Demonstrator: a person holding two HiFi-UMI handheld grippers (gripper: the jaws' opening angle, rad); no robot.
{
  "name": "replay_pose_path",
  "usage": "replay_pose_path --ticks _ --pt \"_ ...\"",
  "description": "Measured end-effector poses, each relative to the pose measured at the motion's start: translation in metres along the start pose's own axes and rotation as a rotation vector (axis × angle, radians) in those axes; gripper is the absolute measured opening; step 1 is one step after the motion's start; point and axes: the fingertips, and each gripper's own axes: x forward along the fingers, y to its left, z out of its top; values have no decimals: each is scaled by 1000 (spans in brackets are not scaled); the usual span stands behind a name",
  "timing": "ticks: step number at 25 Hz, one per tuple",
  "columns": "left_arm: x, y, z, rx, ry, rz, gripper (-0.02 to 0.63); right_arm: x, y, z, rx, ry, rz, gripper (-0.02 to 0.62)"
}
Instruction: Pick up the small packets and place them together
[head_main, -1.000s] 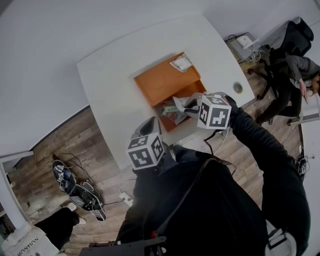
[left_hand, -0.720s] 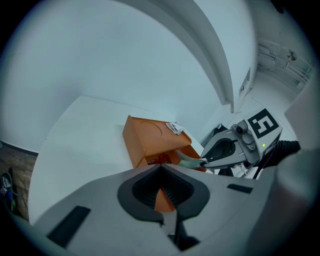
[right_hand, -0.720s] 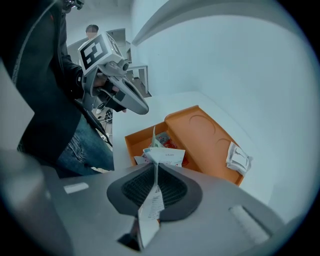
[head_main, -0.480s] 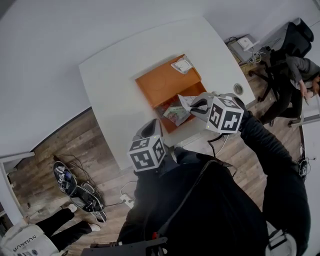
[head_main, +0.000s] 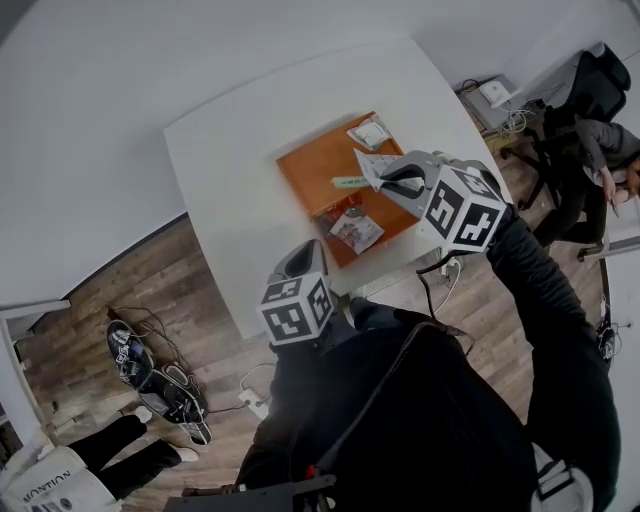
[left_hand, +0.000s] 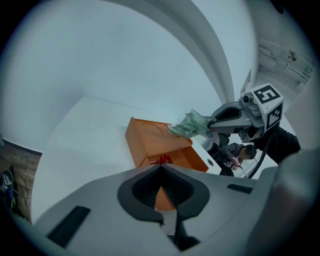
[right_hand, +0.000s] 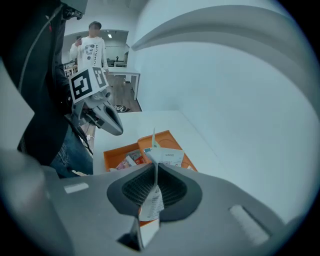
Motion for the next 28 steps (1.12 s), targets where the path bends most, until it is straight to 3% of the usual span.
replay_pose_path --ticks 7,12,17,23,26,28 --pt "-4 6 0 -18 -12 22 -2 23 -45 30 6 -70 -128 25" --pt "-12 12 -7 -34 -23 39 -2 59 -39 38 -31 -58 -155 25" --pt "-16 21 -10 -57 -29 58 -2 92 -18 29 -96 12 -92 25" --pt "-14 26 -8 -70 -29 70 -2 108 -10 18 -86 51 -9 28" --pt "-11 27 -6 -71 -26 69 -2 114 -7 13 -59 74 34 43" --pt "-9 26 -6 -69 -23 65 -2 117 -4 14 -37 67 63 89"
